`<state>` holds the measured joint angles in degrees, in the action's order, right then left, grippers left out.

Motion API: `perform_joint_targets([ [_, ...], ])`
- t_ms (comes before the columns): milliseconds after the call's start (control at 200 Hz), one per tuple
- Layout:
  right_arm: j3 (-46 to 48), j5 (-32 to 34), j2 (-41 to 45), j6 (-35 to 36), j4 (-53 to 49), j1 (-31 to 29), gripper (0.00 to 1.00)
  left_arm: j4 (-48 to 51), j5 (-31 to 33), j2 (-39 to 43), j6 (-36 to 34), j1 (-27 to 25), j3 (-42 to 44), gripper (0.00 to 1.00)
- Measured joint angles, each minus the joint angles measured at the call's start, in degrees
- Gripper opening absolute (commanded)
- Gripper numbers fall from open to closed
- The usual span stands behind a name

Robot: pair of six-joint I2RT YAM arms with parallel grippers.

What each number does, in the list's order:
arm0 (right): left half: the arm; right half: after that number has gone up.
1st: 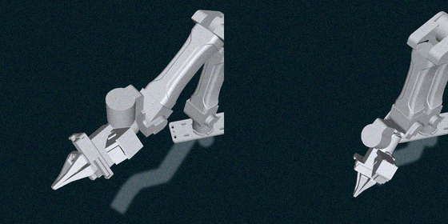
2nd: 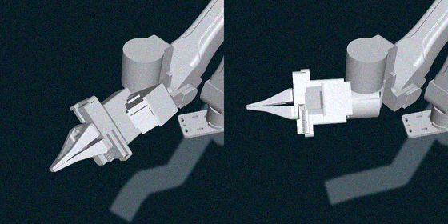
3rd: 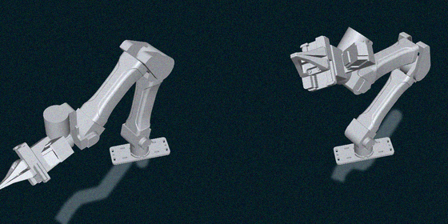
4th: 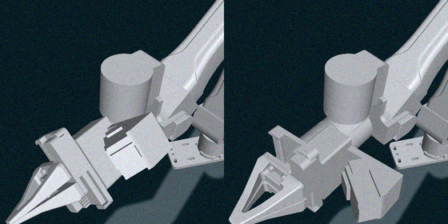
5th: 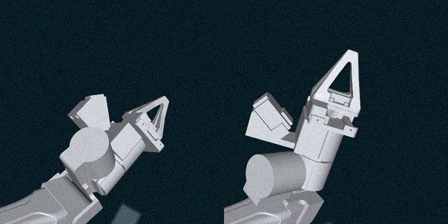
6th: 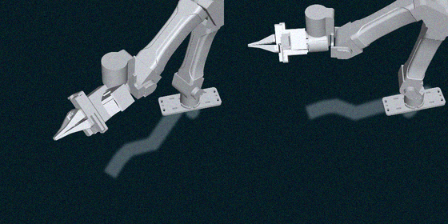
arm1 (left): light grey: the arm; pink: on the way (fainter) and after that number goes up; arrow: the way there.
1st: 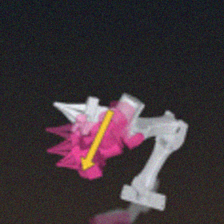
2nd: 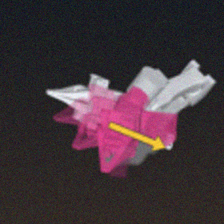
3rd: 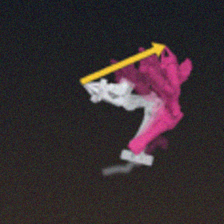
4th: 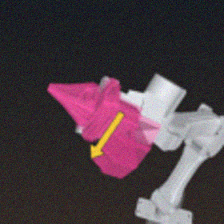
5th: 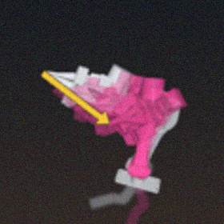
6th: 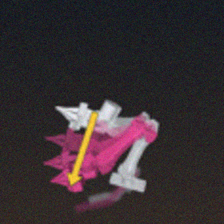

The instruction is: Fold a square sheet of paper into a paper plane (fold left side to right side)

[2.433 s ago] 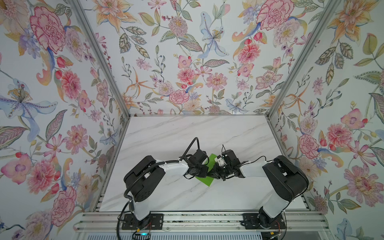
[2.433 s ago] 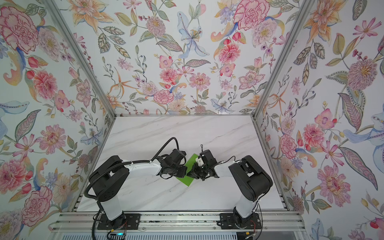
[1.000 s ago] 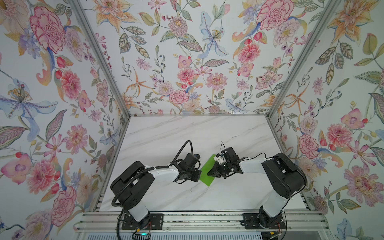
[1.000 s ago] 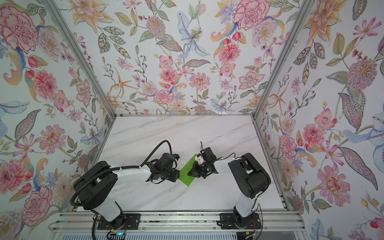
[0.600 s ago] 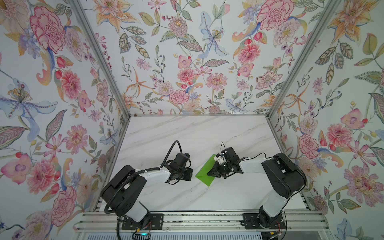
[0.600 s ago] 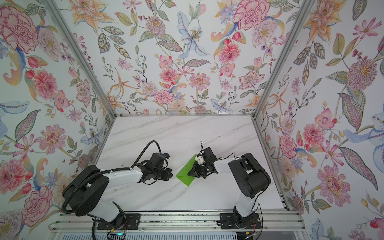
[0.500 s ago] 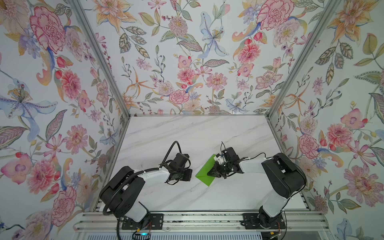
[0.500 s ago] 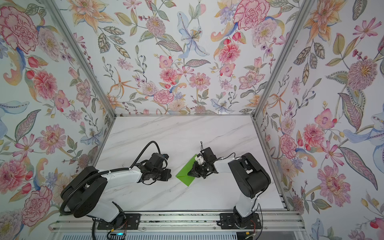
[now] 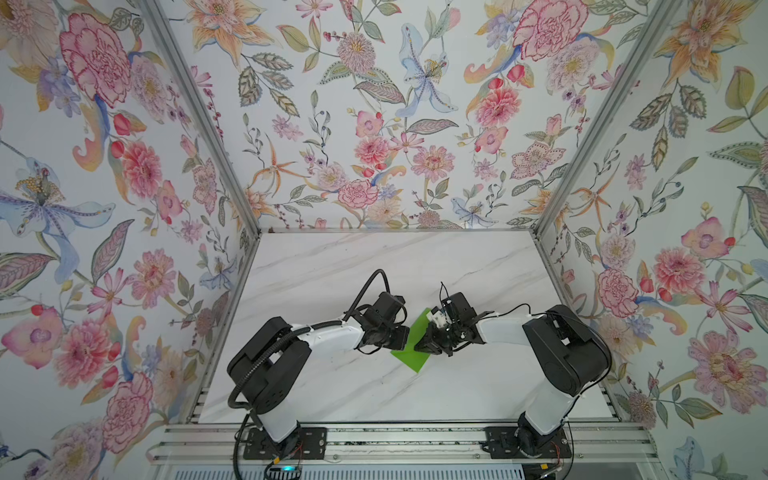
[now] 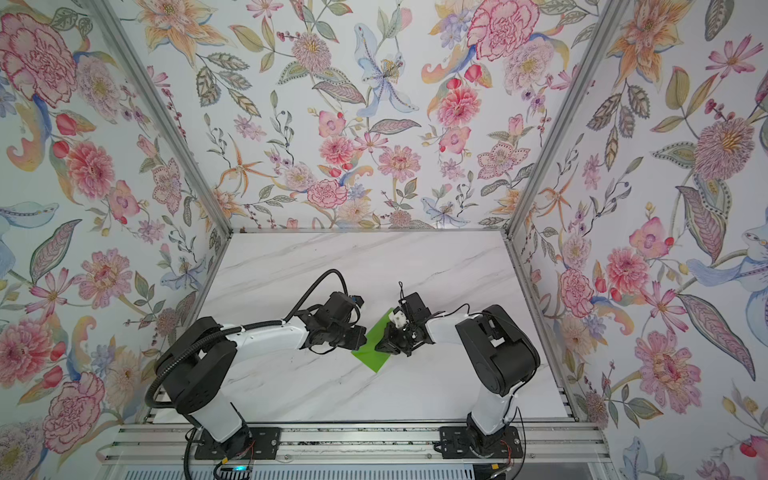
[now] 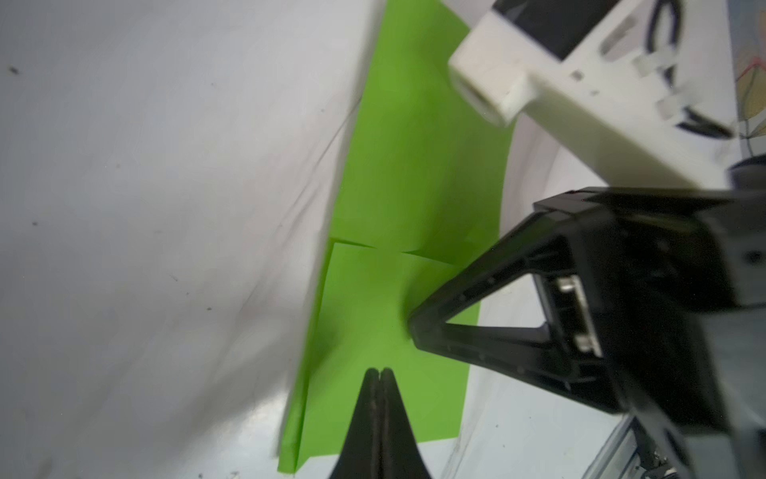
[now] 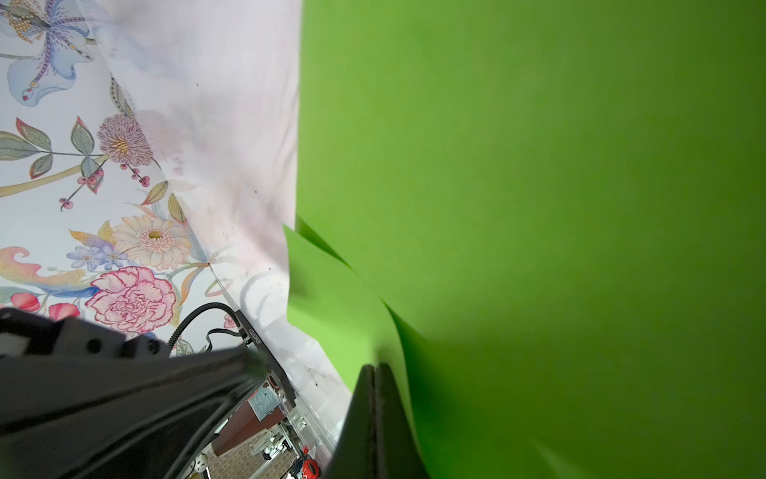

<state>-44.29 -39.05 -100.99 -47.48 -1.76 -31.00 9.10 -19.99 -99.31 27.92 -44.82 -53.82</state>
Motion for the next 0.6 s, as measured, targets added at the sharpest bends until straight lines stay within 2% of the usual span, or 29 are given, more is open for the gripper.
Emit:
perform_joint_targets([
  [80,-0.70,0.96,0.00,0.72,-1.33,-0.22,0.03,0.09,-0.22,-2.38,-0.20,0.02,0.13,0.00],
  [390,-1.33,3.32,0.66,3.93,-3.78,-0.07,0.04,-5.38,-0.83,-1.75,0.52,0.68,3.13,0.00],
  [600,0.83,4.07,2.82,5.31,-4.42,3.19,0.03,-7.15,-1.07,-1.51,1.09,0.74,4.22,0.00],
])
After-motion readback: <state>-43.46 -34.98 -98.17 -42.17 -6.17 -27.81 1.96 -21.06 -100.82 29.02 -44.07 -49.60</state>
